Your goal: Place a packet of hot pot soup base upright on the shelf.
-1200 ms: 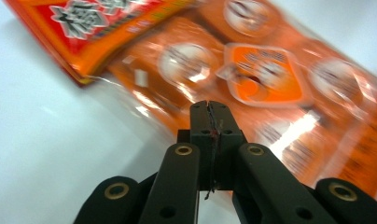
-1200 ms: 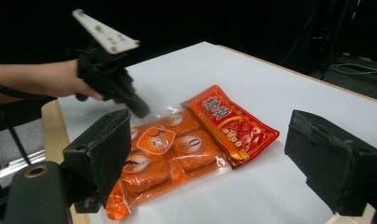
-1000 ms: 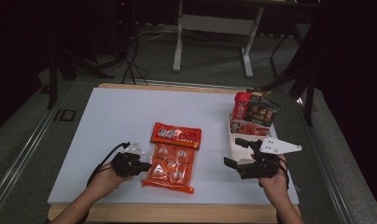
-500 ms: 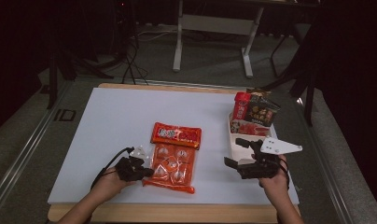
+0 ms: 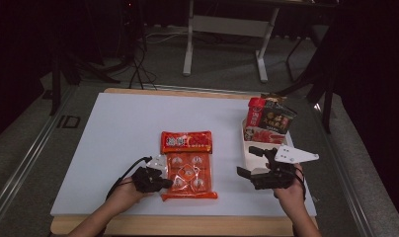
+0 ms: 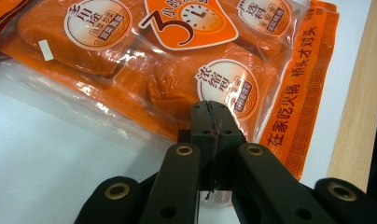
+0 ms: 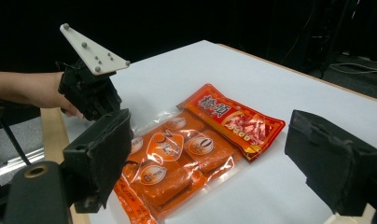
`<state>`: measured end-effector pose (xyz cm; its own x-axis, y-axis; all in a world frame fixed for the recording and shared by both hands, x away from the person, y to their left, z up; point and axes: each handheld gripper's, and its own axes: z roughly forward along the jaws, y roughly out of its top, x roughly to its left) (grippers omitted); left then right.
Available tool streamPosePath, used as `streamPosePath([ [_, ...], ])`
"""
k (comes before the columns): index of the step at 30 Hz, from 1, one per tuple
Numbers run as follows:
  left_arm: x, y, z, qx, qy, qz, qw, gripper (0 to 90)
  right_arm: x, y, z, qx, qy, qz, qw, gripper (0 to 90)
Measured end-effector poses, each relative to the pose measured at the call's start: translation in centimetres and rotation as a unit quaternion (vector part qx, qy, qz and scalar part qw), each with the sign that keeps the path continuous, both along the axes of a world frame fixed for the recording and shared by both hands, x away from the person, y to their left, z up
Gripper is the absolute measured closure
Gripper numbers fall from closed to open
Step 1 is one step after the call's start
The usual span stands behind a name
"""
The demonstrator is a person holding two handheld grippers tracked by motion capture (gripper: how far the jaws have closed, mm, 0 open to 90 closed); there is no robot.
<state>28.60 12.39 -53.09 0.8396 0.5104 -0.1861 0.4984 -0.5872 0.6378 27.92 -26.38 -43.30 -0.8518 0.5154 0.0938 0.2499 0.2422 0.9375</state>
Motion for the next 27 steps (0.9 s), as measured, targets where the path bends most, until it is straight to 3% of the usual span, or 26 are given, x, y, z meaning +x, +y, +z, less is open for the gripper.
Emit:
streamPosePath([
  [4, -0.1, 0.4, 0.5, -0.022, -0.018, 0.016, 0.9995, 80.6, 0.0, 0.0, 0.0, -0.002, -0.004, 0.001, 1.0, 14.5],
  [5, 0.0, 0.6, 0.7, -0.029, -0.008, 0.022, 0.9993, 80.3, 0.0, 0.0, 0.0, -0.003, -0.005, 0.0, 1.0, 14.5],
  [10, 0.8, 1.5, 1.8, -0.038, -0.003, 0.062, 0.9973, 62.3, 0.0, -0.2, 0.1, -0.001, -0.015, 0.002, 0.9999, 18.1],
  [17, 1.9, 3.1, 3.3, -0.08, -0.013, 0.1, 0.9917, 43.4, 0.1, -0.3, 0.1, 0.002, -0.024, 0.007, 0.9997, 18.3],
  [27, 3.9, 3.7, 3.6, -0.085, -0.011, 0.126, 0.9883, 25.0, 0.0, -0.3, 0.1, 0.007, -0.025, -0.001, 0.9997, 17.8],
])
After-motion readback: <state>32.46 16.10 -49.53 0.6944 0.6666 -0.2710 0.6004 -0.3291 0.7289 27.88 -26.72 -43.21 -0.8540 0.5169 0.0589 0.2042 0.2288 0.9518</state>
